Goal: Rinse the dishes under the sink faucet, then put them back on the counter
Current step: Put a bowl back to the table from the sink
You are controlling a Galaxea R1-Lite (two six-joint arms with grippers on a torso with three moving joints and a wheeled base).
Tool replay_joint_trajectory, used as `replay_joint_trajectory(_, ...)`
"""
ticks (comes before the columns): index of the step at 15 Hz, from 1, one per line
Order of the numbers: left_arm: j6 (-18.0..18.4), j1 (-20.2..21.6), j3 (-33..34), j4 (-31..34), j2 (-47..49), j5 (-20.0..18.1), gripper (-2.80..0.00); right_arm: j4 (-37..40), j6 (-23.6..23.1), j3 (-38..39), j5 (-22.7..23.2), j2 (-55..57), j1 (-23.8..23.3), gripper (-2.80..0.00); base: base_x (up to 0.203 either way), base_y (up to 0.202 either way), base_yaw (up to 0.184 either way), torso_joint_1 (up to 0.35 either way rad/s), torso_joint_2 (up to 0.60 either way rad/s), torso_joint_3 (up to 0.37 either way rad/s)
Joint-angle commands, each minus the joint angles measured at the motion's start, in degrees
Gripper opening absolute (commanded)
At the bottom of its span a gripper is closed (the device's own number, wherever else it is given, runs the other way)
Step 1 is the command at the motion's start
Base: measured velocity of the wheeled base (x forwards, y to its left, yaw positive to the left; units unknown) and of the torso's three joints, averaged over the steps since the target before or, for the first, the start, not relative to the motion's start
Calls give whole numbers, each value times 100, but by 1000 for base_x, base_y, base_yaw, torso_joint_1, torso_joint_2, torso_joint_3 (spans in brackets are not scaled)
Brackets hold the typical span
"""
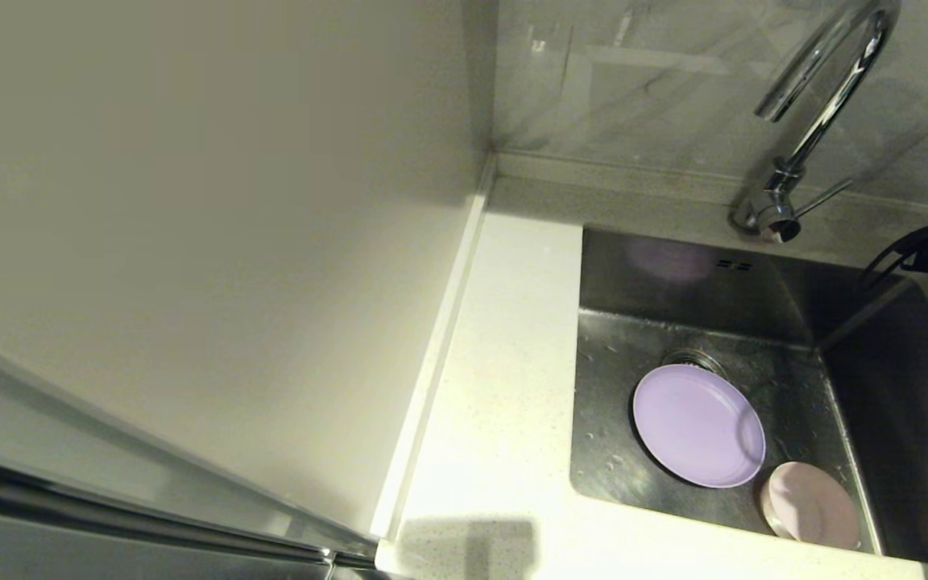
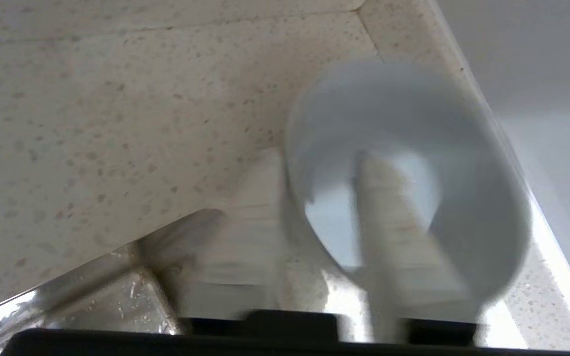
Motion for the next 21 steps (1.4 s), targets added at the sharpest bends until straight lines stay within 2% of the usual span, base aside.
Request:
replay_joint_trajectory(1,-2,-4,18,-4,0,0,-280,-1,-4,7,-19,-5,-1,0,0,0,0,0,0,0)
replay_joint_trajectory(8,-2,2,18,-7,0,0,-280,7,-8,162,-119,-448,7,0,0,0,0,0,0,0)
replay_joint_trajectory(11,-2,2,18,-6,0,0,-280,33,-18,770,0,-1138,127,0,0,0,0,0,0,0)
replay_joint_trajectory(13,-2,-5,18,-7,0,0,-280,45,-33,1555,315,-1787,426,0,0,0,0,0,0,0)
replay_joint_trajectory(16,-2,2,18,-6,0,0,-280,77,-50,2825,614,-2488,1123,0,0,0,0,0,0,0)
replay_joint_trajectory(19,-2,2,18,2,0,0,-280,69,-186,3874,682,-2685,1813,0,0,0,0,0,0,0)
replay_joint_trajectory(21,-2,2,15,2,0,0,-280,49,-221,4158,670,-2464,2078,0,0,0,0,0,0,0)
